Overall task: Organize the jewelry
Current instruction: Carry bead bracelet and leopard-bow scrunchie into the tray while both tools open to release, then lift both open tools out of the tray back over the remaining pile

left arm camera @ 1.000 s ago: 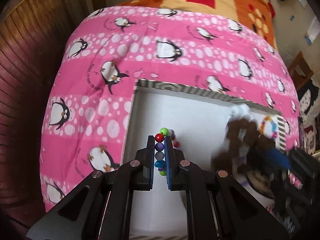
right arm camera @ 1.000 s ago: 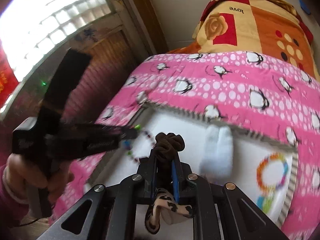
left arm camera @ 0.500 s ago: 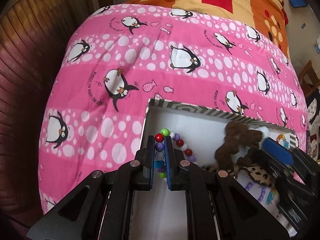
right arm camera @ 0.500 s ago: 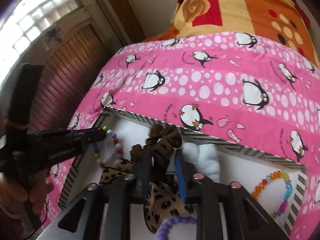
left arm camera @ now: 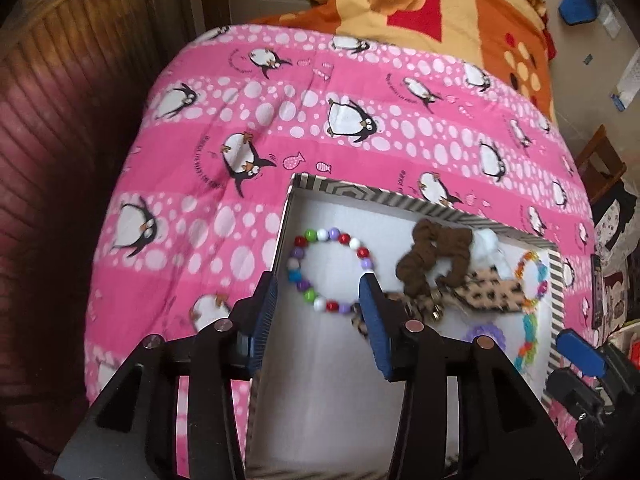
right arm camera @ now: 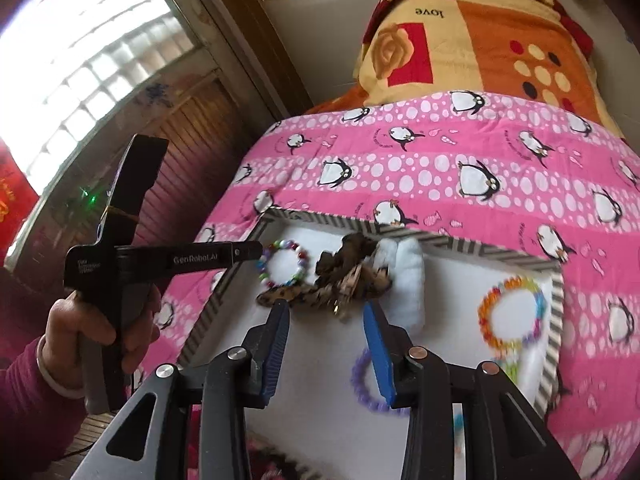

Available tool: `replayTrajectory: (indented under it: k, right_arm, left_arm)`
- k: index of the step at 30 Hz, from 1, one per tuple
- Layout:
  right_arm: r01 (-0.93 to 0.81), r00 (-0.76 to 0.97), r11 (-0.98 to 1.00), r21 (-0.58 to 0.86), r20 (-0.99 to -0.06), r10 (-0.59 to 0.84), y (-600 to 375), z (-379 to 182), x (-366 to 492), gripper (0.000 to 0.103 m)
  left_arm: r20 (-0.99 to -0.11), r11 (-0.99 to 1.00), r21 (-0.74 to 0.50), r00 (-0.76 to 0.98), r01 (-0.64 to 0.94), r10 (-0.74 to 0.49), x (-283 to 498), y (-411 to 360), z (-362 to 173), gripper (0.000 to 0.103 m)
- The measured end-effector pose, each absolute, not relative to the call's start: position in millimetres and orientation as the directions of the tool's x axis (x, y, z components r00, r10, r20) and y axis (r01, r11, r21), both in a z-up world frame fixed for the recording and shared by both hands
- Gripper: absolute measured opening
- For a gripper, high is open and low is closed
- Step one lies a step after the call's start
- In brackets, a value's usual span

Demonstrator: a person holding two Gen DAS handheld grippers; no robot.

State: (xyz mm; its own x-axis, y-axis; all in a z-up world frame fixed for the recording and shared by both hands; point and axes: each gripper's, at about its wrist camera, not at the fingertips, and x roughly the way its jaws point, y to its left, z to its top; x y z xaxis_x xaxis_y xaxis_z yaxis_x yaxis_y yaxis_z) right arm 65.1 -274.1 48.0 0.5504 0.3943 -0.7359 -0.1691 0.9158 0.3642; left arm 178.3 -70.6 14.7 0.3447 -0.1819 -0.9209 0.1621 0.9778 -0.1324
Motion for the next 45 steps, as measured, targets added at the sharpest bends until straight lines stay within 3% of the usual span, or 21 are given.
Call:
replayTrajectory:
  k: [9,25,45]
  right_arm:
    - [-0.153,0.558,0.917,0.369,-0.734,0.388,-264.4,50.3,10.4,0.039]
    - [-0.104,0.583,0.934,0.341,-0.74,0.335,-263.0,49.3,-53.0,0.041]
    - [-0.049,0.53,0.947,0.317,-0.796,0.294,-298.5,21.5,-131.6,0.041]
  left_arm:
    - [-0.897,0.978,-0.093,0.411,0.186,-0.163,111.3,-69.5,42.2,0.042]
    - [-0.878,0.977,-0.053,0.456,0.206,-0.144,22.8,-81.7,45.5,0.042]
    - [-0.898,0.984,-0.112,0.411,0.139,-0.16,-41.8,-58.2,32.5,0.042]
